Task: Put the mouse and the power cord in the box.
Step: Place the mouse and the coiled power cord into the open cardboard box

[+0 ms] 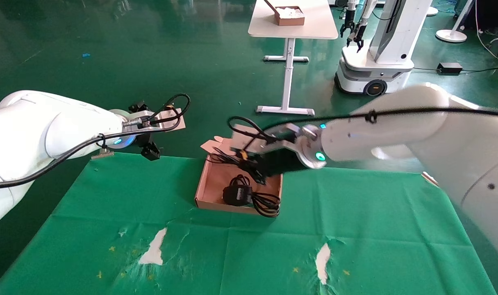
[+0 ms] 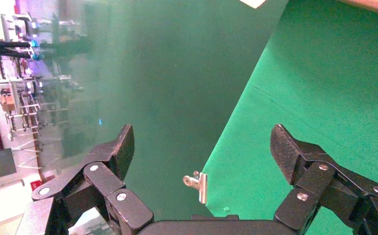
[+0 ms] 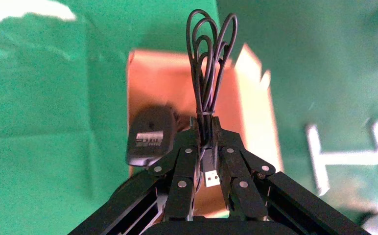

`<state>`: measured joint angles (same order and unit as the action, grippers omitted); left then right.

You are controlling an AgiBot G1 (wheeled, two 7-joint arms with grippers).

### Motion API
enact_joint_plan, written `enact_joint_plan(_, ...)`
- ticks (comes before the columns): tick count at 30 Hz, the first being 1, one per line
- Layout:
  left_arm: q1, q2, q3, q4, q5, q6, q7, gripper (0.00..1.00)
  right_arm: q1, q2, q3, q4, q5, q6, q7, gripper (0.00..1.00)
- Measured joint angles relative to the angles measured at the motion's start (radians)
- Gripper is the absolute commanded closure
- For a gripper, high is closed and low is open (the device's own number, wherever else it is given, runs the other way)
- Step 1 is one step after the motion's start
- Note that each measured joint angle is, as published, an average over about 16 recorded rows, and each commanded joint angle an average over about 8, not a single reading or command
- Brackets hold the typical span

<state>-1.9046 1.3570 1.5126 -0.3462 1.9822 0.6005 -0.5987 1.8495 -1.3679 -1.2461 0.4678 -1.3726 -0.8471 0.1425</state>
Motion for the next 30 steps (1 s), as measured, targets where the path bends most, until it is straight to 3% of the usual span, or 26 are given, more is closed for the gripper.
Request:
enact_joint_plan(7, 0.000, 0.000, 0.001, 0.000, -0.001, 0.000, 0.000, 0.00, -0.019, -0.001, -0.028, -0.042, 0.007, 0.028, 0.051, 0.07)
enact_joint_plan(8, 0.000, 0.000, 0.001, 0.000, -0.001, 0.000, 0.000, 0.00, -0.020, -0.001, -0.030, -0.044, 0.007, 0.030, 0.055, 0.00)
enact_joint_plan(30, 0.000, -0.009, 0.001, -0.013, -0.001, 0.000, -0.002, 0.00, -0.034, 0.017, 0.000, -0.015, 0.020, 0.008, 0.048, 0.00)
